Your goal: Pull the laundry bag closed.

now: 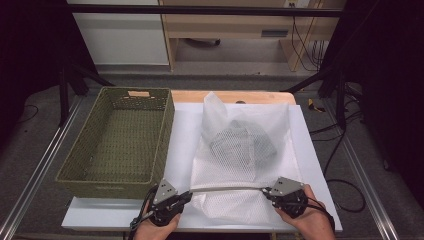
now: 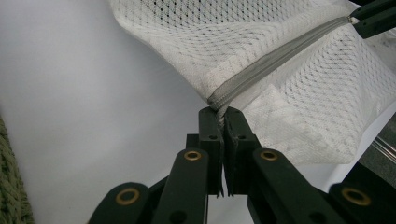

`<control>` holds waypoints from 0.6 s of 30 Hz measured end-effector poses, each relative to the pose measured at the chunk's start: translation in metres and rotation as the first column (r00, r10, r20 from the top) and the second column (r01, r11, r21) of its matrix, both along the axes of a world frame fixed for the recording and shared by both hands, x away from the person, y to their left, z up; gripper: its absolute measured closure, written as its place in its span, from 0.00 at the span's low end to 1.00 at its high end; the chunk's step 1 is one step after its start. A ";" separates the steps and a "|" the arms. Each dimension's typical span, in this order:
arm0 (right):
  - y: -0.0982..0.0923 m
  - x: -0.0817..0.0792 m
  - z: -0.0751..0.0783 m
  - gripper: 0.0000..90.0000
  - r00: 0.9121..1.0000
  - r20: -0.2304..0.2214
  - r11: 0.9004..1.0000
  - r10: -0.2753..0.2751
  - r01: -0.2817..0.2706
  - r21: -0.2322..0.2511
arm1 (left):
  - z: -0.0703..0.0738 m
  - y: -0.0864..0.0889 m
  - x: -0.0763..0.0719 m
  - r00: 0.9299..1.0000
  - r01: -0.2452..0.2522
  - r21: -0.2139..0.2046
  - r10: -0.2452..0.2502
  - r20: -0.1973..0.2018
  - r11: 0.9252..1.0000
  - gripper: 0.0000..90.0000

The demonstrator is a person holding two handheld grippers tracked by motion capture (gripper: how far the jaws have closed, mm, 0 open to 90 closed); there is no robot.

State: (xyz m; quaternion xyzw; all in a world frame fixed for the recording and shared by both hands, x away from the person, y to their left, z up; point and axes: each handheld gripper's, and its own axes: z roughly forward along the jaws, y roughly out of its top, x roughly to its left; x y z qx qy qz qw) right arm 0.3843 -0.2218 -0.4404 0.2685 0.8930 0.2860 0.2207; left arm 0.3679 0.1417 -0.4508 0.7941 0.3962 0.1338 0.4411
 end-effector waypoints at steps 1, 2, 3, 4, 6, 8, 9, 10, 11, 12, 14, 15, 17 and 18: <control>-0.001 0.000 0.000 0.91 1.000 0.003 1.000 -0.002 0.002 -0.002 | 0.000 0.000 0.000 1.000 0.001 -0.002 -0.001 -0.001 1.000 0.97; -0.001 0.000 -0.001 0.91 1.000 0.002 1.000 -0.004 0.004 -0.003 | 0.000 0.000 0.000 1.000 0.000 0.000 0.000 0.000 1.000 0.97; -0.002 0.000 0.000 0.91 1.000 -0.002 1.000 -0.005 0.005 -0.006 | 0.000 0.000 0.000 1.000 0.001 -0.002 -0.001 -0.001 1.000 0.97; -0.003 0.000 -0.001 0.91 1.000 -0.001 1.000 -0.006 0.006 -0.006 | 0.000 0.000 0.000 1.000 0.000 -0.001 0.000 0.000 1.000 0.97; -0.005 0.000 -0.001 0.91 1.000 -0.001 1.000 -0.009 0.009 -0.008 | 0.000 0.000 0.000 1.000 0.002 -0.002 -0.002 -0.001 1.000 0.97; -0.006 -0.001 -0.001 0.91 1.000 -0.002 1.000 -0.008 0.008 -0.010 | 0.000 -0.001 0.000 1.000 0.002 0.000 -0.002 0.000 1.000 0.97; -0.007 -0.001 -0.001 0.91 1.000 -0.001 1.000 -0.011 0.011 -0.007 | 0.000 -0.001 0.000 1.000 0.001 0.000 -0.001 -0.001 1.000 0.97; -0.008 -0.001 -0.001 0.91 1.000 -0.002 1.000 -0.013 0.013 -0.008 | 0.000 -0.001 0.000 1.000 0.001 0.001 -0.001 0.001 1.000 0.97; -0.009 -0.001 -0.001 0.91 1.000 0.000 1.000 -0.012 0.012 -0.013 | 0.000 0.000 0.000 1.000 0.000 0.000 0.000 0.000 1.000 0.97; -0.010 -0.002 -0.001 0.91 1.000 -0.003 1.000 -0.016 0.016 -0.008 | 0.000 0.000 0.000 1.000 0.000 -0.001 0.000 -0.002 1.000 0.97; -0.012 -0.002 -0.001 0.91 1.000 -0.002 1.000 -0.018 0.018 -0.014 | 0.000 0.000 0.000 1.000 0.001 -0.002 -0.001 -0.002 1.000 0.97; -0.013 -0.002 -0.001 0.91 1.000 -0.003 1.000 -0.018 0.018 -0.012 | 0.000 -0.001 0.000 1.000 0.001 0.000 -0.001 -0.001 1.000 0.97; -0.015 -0.003 -0.001 0.91 1.000 -0.008 1.000 -0.020 0.020 -0.010 | 0.000 -0.001 -0.001 1.000 0.001 0.006 -0.001 -0.002 1.000 0.97; -0.015 -0.003 -0.001 0.91 1.000 -0.006 1.000 -0.024 0.023 -0.011 | -0.001 -0.001 0.000 1.000 0.004 0.002 -0.004 -0.002 1.000 0.97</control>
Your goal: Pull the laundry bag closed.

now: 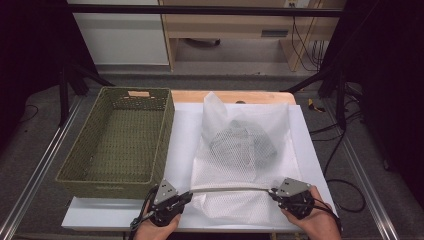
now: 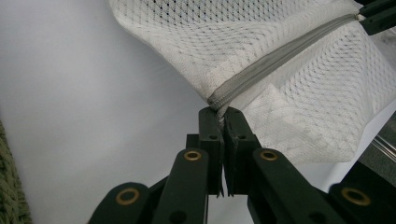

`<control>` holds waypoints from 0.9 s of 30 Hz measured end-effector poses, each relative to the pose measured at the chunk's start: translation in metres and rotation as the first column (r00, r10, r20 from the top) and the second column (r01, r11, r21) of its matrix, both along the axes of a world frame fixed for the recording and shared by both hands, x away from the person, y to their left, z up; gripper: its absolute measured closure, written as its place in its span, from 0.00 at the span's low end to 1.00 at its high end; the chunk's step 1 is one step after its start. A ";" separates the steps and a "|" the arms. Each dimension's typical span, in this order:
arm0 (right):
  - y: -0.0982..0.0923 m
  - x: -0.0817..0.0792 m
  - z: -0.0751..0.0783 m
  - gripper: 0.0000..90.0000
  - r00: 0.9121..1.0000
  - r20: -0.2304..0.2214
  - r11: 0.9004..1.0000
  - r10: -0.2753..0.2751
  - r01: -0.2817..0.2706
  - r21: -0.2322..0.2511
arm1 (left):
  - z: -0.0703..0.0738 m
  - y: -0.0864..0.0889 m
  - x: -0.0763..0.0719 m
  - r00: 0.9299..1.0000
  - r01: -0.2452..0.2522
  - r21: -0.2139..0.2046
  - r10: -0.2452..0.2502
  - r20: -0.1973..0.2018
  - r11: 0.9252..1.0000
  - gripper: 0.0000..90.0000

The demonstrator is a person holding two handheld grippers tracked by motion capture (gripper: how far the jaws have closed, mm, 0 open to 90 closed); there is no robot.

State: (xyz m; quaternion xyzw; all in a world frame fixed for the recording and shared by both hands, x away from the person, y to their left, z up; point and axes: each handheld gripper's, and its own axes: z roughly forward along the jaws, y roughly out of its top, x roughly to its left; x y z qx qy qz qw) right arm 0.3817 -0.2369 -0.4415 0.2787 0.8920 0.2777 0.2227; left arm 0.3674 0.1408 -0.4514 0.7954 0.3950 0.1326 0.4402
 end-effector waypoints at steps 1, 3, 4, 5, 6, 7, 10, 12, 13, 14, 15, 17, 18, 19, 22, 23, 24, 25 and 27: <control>-0.001 0.000 0.000 0.91 1.000 0.002 1.000 0.001 -0.001 0.000 | 0.000 0.000 0.000 1.000 -0.003 0.005 0.003 0.001 1.000 0.97; -0.002 0.000 -0.001 0.91 1.000 -0.005 1.000 0.000 0.000 -0.002 | 0.000 0.000 0.000 1.000 -0.003 0.000 0.003 0.001 1.000 0.97; -0.003 0.000 -0.001 0.91 1.000 -0.002 1.000 -0.001 0.001 -0.003 | 0.000 0.000 0.000 1.000 -0.004 0.000 0.004 0.001 1.000 0.97; -0.004 0.000 -0.002 0.91 1.000 -0.007 1.000 -0.008 0.008 -0.007 | 0.000 0.000 0.000 1.000 -0.004 -0.002 0.004 0.000 1.000 0.97; -0.005 0.000 -0.002 0.91 1.000 -0.009 1.000 -0.010 0.010 -0.006 | 0.000 0.000 0.000 1.000 -0.004 -0.002 0.004 0.000 1.000 0.97; -0.007 0.000 -0.003 0.91 1.000 -0.005 1.000 -0.015 0.015 -0.005 | 0.000 0.001 0.000 1.000 -0.004 0.000 0.004 -0.001 1.000 0.97; -0.009 0.000 -0.003 0.91 1.000 -0.012 1.000 -0.019 0.019 -0.003 | 0.000 0.000 0.000 1.000 -0.003 0.001 0.003 0.000 1.000 0.97; -0.010 0.000 -0.003 0.91 1.000 -0.009 1.000 -0.017 0.017 -0.003 | -0.001 -0.001 0.000 1.000 -0.002 0.002 0.002 -0.001 1.000 0.97; -0.010 -0.001 -0.003 0.91 1.000 -0.012 1.000 -0.018 0.018 -0.002 | 0.000 0.000 0.000 1.000 -0.003 0.003 0.003 0.000 1.000 0.97; -0.011 -0.001 -0.003 0.91 1.000 -0.011 1.000 -0.019 0.019 -0.005 | 0.000 0.000 0.000 1.000 -0.004 0.001 0.004 -0.001 1.000 0.97; -0.012 -0.001 -0.003 0.91 1.000 -0.015 1.000 -0.017 0.017 -0.003 | 0.000 0.000 0.000 1.000 -0.004 0.001 0.004 0.000 1.000 0.97; -0.013 -0.001 -0.004 0.91 1.000 -0.016 1.000 -0.024 0.024 -0.008 | 0.000 0.000 0.000 1.000 -0.003 0.001 0.003 -0.001 1.000 0.97; -0.014 -0.001 -0.004 0.91 1.000 -0.018 1.000 -0.023 0.023 -0.010 | 0.000 0.000 0.000 1.000 -0.003 0.002 0.003 -0.001 1.000 0.97; -0.015 -0.001 -0.005 0.91 1.000 -0.017 1.000 -0.026 0.026 -0.009 | -0.001 0.000 0.000 1.000 -0.005 0.003 0.005 0.000 1.000 0.97; -0.017 -0.001 -0.005 0.91 0.999 -0.021 1.000 -0.029 0.029 -0.010 | -0.001 -0.001 0.000 1.000 -0.002 0.003 0.002 -0.002 1.000 0.97; -0.017 -0.001 -0.006 0.91 0.999 -0.021 1.000 -0.030 0.030 -0.005 | -0.001 -0.001 0.000 1.000 -0.002 0.004 0.002 -0.001 1.000 0.97; -0.017 -0.001 -0.006 0.91 0.999 -0.021 1.000 -0.030 0.030 -0.005 | -0.001 0.000 0.000 1.000 -0.001 0.003 0.001 -0.002 1.000 0.97; -0.017 -0.001 -0.006 0.91 0.999 -0.021 1.000 -0.030 0.030 -0.005 | -0.001 0.000 0.000 1.000 -0.001 0.003 0.001 -0.002 1.000 0.97; -0.018 -0.001 -0.006 0.91 0.999 -0.024 1.000 -0.029 0.029 -0.007 | -0.001 0.000 0.000 1.000 -0.002 0.003 0.002 -0.002 1.000 0.97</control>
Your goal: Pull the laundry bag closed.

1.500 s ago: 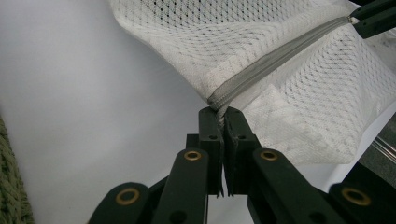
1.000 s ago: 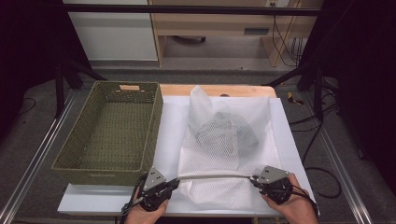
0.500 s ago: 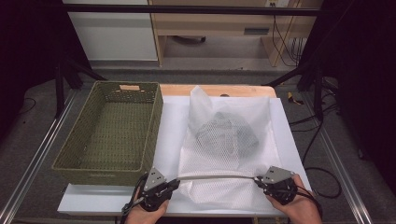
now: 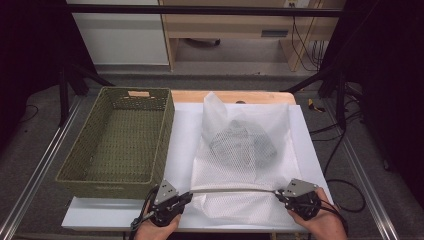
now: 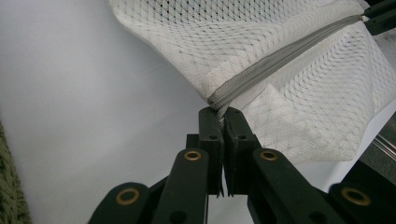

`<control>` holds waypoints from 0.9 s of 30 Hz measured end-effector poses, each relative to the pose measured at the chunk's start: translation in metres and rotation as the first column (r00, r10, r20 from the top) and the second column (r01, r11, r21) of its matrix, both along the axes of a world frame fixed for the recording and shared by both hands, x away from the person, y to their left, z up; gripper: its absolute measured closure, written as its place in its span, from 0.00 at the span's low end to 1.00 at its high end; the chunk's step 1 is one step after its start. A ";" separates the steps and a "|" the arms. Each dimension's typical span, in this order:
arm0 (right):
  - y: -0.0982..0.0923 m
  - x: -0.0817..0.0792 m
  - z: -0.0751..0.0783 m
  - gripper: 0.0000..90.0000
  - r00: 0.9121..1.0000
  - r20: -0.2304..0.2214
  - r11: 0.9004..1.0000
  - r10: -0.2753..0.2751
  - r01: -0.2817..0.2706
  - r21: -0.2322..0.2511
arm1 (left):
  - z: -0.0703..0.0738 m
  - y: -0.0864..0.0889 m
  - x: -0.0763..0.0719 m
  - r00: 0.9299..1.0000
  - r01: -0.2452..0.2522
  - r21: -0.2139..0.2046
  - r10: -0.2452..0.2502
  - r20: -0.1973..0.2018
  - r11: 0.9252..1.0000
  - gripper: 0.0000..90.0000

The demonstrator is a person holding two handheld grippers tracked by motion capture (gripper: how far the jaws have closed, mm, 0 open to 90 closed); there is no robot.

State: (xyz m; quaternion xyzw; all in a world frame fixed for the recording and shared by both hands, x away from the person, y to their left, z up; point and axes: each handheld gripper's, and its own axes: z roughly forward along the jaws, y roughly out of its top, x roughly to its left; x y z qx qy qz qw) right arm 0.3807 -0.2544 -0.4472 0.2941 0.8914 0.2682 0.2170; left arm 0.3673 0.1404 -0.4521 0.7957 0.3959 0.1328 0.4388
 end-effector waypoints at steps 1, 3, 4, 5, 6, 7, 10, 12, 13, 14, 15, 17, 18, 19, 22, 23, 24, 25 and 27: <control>0.000 0.000 0.000 0.91 1.000 0.002 1.000 0.001 -0.001 0.002 | 0.000 0.000 0.000 1.000 0.001 0.000 -0.001 0.000 1.000 0.97; -0.001 0.000 0.000 0.91 1.000 0.000 1.000 0.001 -0.001 0.004 | 0.000 -0.001 0.000 1.000 0.002 0.001 -0.002 0.000 1.000 0.97; -0.001 0.000 0.000 0.91 1.000 -0.002 1.000 0.000 0.000 0.004 | 0.000 -0.001 0.000 1.000 0.002 0.002 -0.002 0.000 1.000 0.97; -0.001 0.000 0.000 0.91 1.000 -0.002 1.000 0.000 0.000 0.005 | 0.000 -0.001 0.000 1.000 0.002 0.004 -0.002 0.001 1.000 0.97; -0.002 0.000 0.000 0.91 1.000 -0.001 1.000 -0.003 0.003 -0.002 | 0.000 -0.001 0.000 1.000 0.002 0.003 -0.002 0.000 1.000 0.97; -0.003 0.000 0.000 0.91 1.000 -0.002 1.000 -0.004 0.004 -0.002 | 0.000 -0.001 0.000 1.000 0.002 0.003 -0.002 0.000 1.000 0.97; -0.005 0.000 0.000 0.91 1.000 -0.007 1.000 -0.011 0.011 0.001 | 0.000 0.000 0.000 1.000 0.003 0.002 -0.003 -0.001 1.000 0.97; -0.007 0.000 -0.001 0.91 1.000 -0.005 1.000 -0.013 0.013 0.004 | -0.001 -0.001 0.000 1.000 0.001 0.005 -0.001 0.001 1.000 0.97; -0.008 0.000 0.000 0.91 1.000 -0.008 1.000 -0.018 0.018 0.003 | 0.000 0.000 0.000 1.000 0.003 0.003 -0.003 0.000 1.000 0.97; -0.009 0.000 0.000 0.91 1.000 -0.006 1.000 -0.017 0.017 0.002 | 0.000 0.000 0.000 1.000 0.002 0.004 -0.002 -0.001 1.000 0.97; -0.010 0.000 0.000 0.91 1.000 -0.009 1.000 -0.020 0.020 0.004 | 0.000 0.000 0.000 1.000 0.000 0.001 0.000 -0.001 1.000 0.97; -0.012 -0.001 0.000 0.91 1.000 -0.009 1.000 -0.027 0.027 0.006 | 0.000 0.000 0.000 1.000 0.000 0.001 0.000 -0.001 1.000 0.97; -0.014 -0.001 0.000 0.91 0.999 -0.010 0.999 -0.032 0.032 0.007 | 0.000 0.000 0.000 1.000 0.001 0.001 -0.001 -0.001 1.000 0.97; -0.015 -0.001 0.000 0.91 0.999 -0.010 0.999 -0.031 0.031 0.007 | -0.001 0.000 0.000 1.000 0.002 0.005 -0.002 0.000 1.000 0.97; -0.017 -0.001 0.000 0.91 0.999 -0.013 0.999 -0.033 0.033 0.007 | -0.001 0.000 0.000 1.000 0.002 0.005 -0.002 0.000 1.000 0.97; -0.018 -0.002 0.000 0.91 0.999 -0.012 0.999 -0.037 0.037 0.009 | -0.001 0.000 0.000 1.000 0.002 0.004 -0.002 -0.001 1.000 0.97; -0.019 -0.002 0.001 0.91 0.999 -0.013 0.999 -0.040 0.040 0.009 | -0.001 0.000 0.000 1.000 0.001 0.005 -0.001 0.000 1.000 0.97; -0.020 -0.002 0.001 0.91 0.999 -0.013 0.999 -0.039 0.039 0.008 | -0.001 0.000 0.000 1.000 0.000 0.004 0.000 0.000 1.000 0.97; -0.022 -0.002 0.001 0.91 0.999 -0.014 0.999 -0.046 0.046 0.009 | -0.001 0.000 0.000 1.000 0.001 0.005 -0.001 -0.001 1.000 0.97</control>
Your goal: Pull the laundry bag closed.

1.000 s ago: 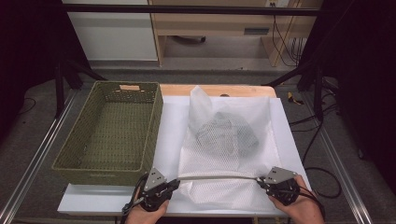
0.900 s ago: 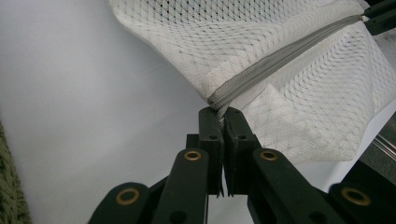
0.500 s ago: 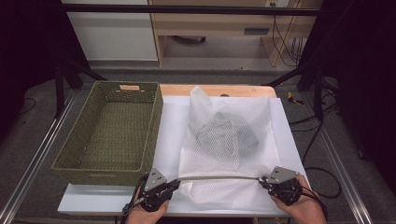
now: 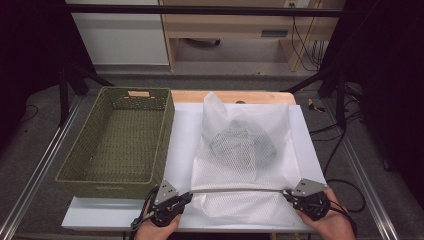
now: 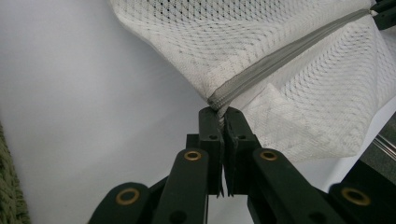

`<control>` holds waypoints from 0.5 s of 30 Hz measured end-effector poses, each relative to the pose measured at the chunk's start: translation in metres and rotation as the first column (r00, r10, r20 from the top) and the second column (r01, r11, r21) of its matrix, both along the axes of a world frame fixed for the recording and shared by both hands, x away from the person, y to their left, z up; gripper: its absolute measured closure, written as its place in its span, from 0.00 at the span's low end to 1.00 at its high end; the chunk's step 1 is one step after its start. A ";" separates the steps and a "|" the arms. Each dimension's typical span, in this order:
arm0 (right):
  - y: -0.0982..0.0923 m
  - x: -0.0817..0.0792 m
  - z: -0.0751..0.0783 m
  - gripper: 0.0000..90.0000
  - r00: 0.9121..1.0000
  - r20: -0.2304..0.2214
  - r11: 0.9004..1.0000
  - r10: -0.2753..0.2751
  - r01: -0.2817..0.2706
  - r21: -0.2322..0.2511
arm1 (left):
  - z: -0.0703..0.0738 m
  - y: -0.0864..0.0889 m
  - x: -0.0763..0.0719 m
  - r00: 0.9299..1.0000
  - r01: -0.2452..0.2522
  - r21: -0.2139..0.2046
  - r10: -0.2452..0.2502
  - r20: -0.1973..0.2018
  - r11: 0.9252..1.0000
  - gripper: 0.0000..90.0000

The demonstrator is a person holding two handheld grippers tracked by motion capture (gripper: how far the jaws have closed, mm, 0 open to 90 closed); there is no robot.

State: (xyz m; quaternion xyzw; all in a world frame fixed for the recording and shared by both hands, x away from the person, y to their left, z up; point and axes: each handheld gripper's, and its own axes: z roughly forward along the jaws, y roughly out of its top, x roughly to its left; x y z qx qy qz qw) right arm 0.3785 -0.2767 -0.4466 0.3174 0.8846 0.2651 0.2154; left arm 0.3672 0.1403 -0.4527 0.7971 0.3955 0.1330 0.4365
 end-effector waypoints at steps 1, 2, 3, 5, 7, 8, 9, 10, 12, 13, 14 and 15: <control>-0.001 0.000 0.000 0.91 1.000 0.005 1.000 -0.001 0.001 0.003 | 0.000 0.000 0.000 1.000 0.000 -0.001 0.000 0.000 1.000 0.97; -0.002 0.000 0.000 0.91 1.000 0.002 1.000 -0.004 0.004 0.003 | 0.000 0.000 0.000 1.000 0.001 0.000 -0.001 0.001 1.000 0.97; -0.004 -0.001 0.000 0.91 1.000 0.001 1.000 -0.006 0.006 0.001 | 0.000 0.000 0.000 1.000 0.002 -0.002 -0.002 0.000 1.000 0.97; -0.005 -0.001 0.000 0.91 1.000 0.000 1.000 -0.008 0.008 0.007 | 0.000 0.000 0.000 1.000 0.001 0.000 -0.001 0.001 1.000 0.97; -0.007 -0.001 0.000 0.91 1.000 0.000 1.000 -0.014 0.014 0.005 | 0.000 0.000 0.000 1.000 0.001 -0.001 -0.001 0.001 1.000 0.97; -0.008 -0.001 0.000 0.91 1.000 0.000 1.000 -0.015 0.015 0.007 | 0.000 0.000 0.000 1.000 0.002 -0.002 -0.002 0.000 1.000 0.97; -0.009 -0.001 0.000 0.91 1.000 0.002 1.000 -0.013 0.013 0.009 | 0.000 -0.001 0.000 1.000 0.002 0.001 -0.002 0.001 1.000 0.97; -0.009 -0.001 0.000 0.91 1.000 0.001 1.000 -0.016 0.016 0.006 | 0.000 -0.001 0.000 1.000 0.002 -0.001 -0.002 0.000 1.000 0.97; -0.010 -0.001 -0.001 0.91 1.000 0.001 1.000 -0.020 0.020 0.007 | 0.000 -0.001 0.000 1.000 0.002 0.000 -0.002 0.000 1.000 0.97; -0.011 -0.001 0.000 0.91 1.000 -0.003 1.000 -0.019 0.019 0.007 | 0.000 -0.001 0.000 1.000 0.002 0.000 -0.002 0.000 1.000 0.97; -0.011 -0.001 0.000 0.91 1.000 -0.002 1.000 -0.019 0.019 0.010 | 0.000 -0.001 0.000 1.000 0.002 0.000 -0.002 0.001 1.000 0.97; -0.011 -0.001 0.000 0.91 1.000 -0.003 1.000 -0.019 0.019 0.009 | 0.000 -0.001 0.000 1.000 0.002 0.000 -0.002 0.000 1.000 0.97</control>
